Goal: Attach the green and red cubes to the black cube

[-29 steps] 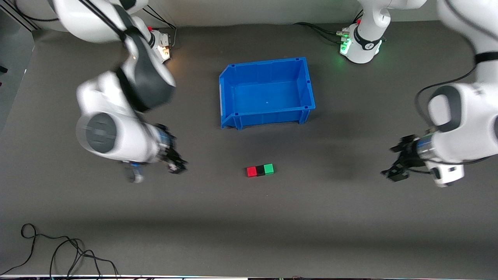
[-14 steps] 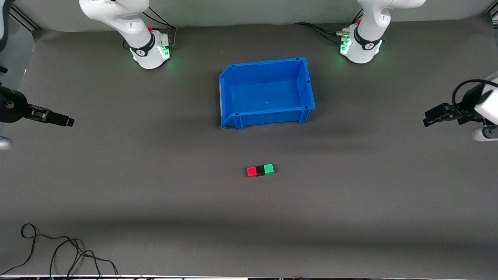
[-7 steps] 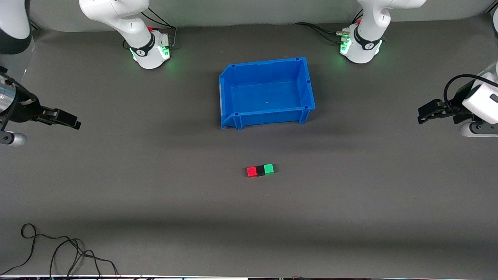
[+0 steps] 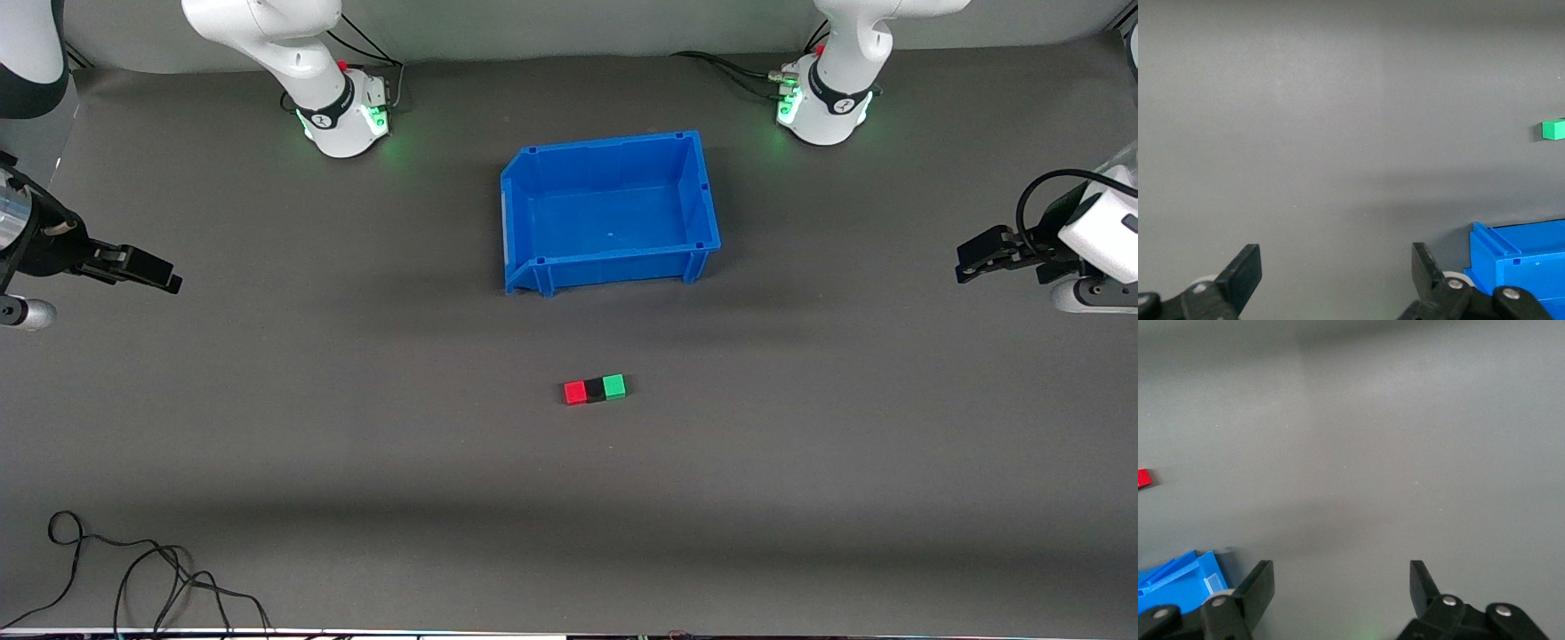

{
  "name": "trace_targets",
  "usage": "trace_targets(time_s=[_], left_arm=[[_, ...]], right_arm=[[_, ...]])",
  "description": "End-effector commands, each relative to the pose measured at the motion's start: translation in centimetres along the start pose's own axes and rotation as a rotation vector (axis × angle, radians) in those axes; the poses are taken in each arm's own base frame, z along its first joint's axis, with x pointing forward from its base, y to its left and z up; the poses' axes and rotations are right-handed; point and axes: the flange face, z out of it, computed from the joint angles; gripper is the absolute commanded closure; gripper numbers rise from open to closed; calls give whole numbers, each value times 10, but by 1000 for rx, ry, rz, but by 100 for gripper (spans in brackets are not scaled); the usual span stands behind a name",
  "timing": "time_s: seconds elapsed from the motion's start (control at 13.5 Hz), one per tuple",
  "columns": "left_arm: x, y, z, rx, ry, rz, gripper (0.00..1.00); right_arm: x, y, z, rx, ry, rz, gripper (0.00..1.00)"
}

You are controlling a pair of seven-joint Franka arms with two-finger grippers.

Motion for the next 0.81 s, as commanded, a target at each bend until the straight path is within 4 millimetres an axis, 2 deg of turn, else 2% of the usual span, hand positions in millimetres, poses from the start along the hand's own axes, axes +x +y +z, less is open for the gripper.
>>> trace_targets(time_s=[0.0,0.74], left_arm=[[-9,-3,-5,9,-10,54,0],[-11,-6,-7,22,-26,48,0]], right_arm=[[-13,-3,-4,-20,17,-24,10],[-11,-5,-3,-29,21,-27,8]])
